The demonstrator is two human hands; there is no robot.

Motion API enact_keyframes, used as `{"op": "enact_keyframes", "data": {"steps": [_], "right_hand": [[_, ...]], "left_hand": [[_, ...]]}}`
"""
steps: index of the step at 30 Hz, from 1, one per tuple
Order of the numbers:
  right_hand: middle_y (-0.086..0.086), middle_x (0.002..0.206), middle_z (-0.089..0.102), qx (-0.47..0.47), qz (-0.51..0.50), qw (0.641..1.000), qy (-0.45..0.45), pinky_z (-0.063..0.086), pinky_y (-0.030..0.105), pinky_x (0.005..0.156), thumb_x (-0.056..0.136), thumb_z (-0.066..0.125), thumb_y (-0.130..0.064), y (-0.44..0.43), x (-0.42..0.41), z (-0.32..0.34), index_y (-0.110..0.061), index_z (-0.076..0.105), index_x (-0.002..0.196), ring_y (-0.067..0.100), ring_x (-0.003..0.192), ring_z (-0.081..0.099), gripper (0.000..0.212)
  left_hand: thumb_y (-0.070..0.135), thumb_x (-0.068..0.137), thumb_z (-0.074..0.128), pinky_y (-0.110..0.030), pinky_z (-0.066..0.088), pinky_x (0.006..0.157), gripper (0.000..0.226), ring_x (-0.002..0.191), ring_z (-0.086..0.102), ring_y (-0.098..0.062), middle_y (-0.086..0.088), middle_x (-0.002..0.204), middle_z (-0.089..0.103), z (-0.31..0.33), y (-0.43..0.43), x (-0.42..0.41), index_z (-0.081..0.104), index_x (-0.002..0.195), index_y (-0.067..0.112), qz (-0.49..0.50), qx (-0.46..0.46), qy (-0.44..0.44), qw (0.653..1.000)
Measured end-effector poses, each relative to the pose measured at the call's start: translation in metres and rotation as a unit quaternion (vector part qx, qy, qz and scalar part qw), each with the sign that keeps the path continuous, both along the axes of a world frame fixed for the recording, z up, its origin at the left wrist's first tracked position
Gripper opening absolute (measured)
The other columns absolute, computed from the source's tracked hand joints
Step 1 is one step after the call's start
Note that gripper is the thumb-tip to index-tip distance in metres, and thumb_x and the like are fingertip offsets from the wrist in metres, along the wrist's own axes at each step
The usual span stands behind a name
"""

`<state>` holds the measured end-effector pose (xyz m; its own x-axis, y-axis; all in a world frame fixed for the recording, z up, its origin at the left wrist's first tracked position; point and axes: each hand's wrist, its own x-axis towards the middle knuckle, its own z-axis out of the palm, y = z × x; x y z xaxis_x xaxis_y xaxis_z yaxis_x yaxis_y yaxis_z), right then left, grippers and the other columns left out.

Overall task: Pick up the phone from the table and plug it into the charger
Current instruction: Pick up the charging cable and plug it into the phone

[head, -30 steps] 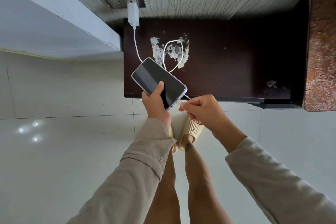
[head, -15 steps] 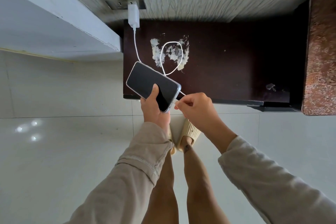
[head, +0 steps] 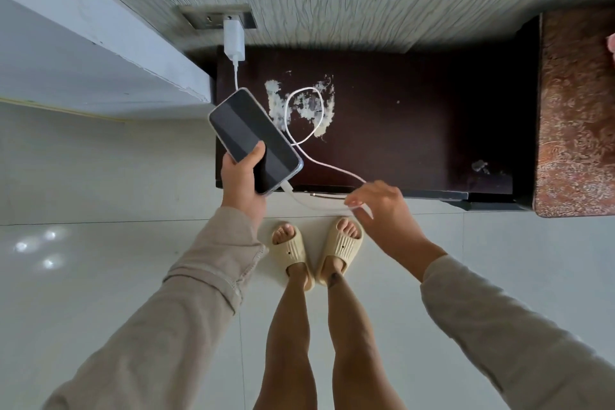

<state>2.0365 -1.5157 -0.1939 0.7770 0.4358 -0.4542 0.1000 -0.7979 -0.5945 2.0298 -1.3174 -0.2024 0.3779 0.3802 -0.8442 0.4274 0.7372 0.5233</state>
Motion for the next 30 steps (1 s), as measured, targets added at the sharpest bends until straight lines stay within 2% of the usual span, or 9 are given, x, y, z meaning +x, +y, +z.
{"op": "enact_keyframes", "data": {"steps": [4,8,10,12,14,19,25,28,30], "right_hand": [[0.014,0.101,0.062,-0.059,-0.064,0.995,-0.049,0.039,0.033,0.081,0.081,0.059,-0.005,-0.015,0.009,-0.019,-0.002,0.073,0.084,0.028,0.095,0.054,0.014],[0.003,0.089,0.058,-0.015,-0.185,0.981,0.063,0.041,0.002,0.068,0.083,0.054,0.002,-0.015,0.02,-0.029,-0.003,0.072,0.089,0.012,0.072,0.054,0.02],[0.008,0.084,0.064,0.049,-0.324,0.927,0.184,0.05,0.006,0.071,0.083,0.053,0.004,-0.011,0.025,-0.033,-0.003,0.071,0.087,0.014,0.07,0.061,0.02],[0.012,0.078,0.063,0.143,-0.457,0.832,0.281,0.057,0.022,0.071,0.086,0.043,0.007,-0.008,0.03,-0.035,-0.002,0.067,0.077,0.02,0.069,0.064,0.027],[0.012,0.076,0.059,0.188,-0.509,0.778,0.318,0.056,0.033,0.075,0.087,0.04,0.008,-0.007,0.035,-0.041,-0.005,0.064,0.072,0.025,0.069,0.062,0.031],[0.011,0.073,0.056,0.145,-0.518,0.779,0.322,0.053,0.034,0.073,0.084,0.05,0.009,-0.009,0.036,-0.067,-0.01,0.057,0.077,0.023,0.067,0.058,0.021],[0.008,0.07,0.06,0.115,-0.538,0.777,0.306,0.053,0.027,0.067,0.081,0.056,0.009,-0.011,0.037,-0.108,-0.005,0.055,0.093,0.019,0.064,0.058,0.018],[0.003,0.068,0.062,0.085,-0.526,0.793,0.294,0.054,0.023,0.066,0.079,0.061,0.003,-0.01,0.038,-0.125,-0.01,0.063,0.079,0.017,0.066,0.059,0.013],[-0.001,0.066,0.062,0.035,-0.507,0.822,0.256,0.053,0.03,0.074,0.076,0.065,-0.002,-0.011,0.036,-0.136,-0.007,0.068,0.087,0.018,0.072,0.058,0.013]], "left_hand": [[0.004,0.083,0.06,-0.038,0.055,0.082,0.032,0.096,0.061,-0.023,-0.004,0.103,0.062,-0.002,-0.002,0.0,0.051,0.112,0.014,-0.079,0.029,-0.007,0.996],[0.005,0.081,0.063,-0.029,0.056,0.07,0.024,0.089,0.063,-0.016,0.0,0.098,0.064,-0.012,-0.016,0.001,0.054,0.097,0.021,-0.132,0.024,-0.013,0.991],[0.005,0.08,0.063,-0.035,0.056,0.077,0.023,0.092,0.063,-0.02,-0.003,0.099,0.063,-0.022,-0.024,0.004,0.054,0.094,0.021,-0.157,0.021,-0.008,0.987],[0.002,0.08,0.062,-0.039,0.054,0.081,0.022,0.092,0.062,-0.024,-0.008,0.101,0.062,-0.034,-0.031,0.011,0.052,0.091,0.019,-0.182,0.021,0.0,0.983],[-0.001,0.08,0.063,-0.031,0.053,0.078,0.024,0.088,0.061,-0.021,-0.008,0.096,0.062,-0.053,-0.035,0.018,0.052,0.092,0.015,-0.213,0.039,0.002,0.976],[0.002,0.078,0.065,-0.012,0.045,0.067,0.036,0.081,0.058,-0.002,0.006,0.091,0.06,-0.099,-0.037,0.034,0.052,0.11,0.012,-0.3,0.084,0.018,0.95],[0.006,0.079,0.065,-0.016,0.042,0.075,0.042,0.092,0.055,-0.012,0.001,0.101,0.058,-0.146,-0.034,0.045,0.05,0.118,0.007,-0.342,0.113,0.049,0.932],[0.004,0.078,0.065,-0.002,0.045,0.057,0.041,0.081,0.056,-0.002,0.011,0.087,0.058,-0.158,-0.036,0.044,0.05,0.116,0.01,-0.325,0.103,0.051,0.939],[0.002,0.077,0.066,-0.002,0.046,0.058,0.04,0.078,0.055,0.002,0.013,0.086,0.057,-0.161,-0.037,0.042,0.049,0.11,0.016,-0.317,0.097,0.051,0.942]]}}
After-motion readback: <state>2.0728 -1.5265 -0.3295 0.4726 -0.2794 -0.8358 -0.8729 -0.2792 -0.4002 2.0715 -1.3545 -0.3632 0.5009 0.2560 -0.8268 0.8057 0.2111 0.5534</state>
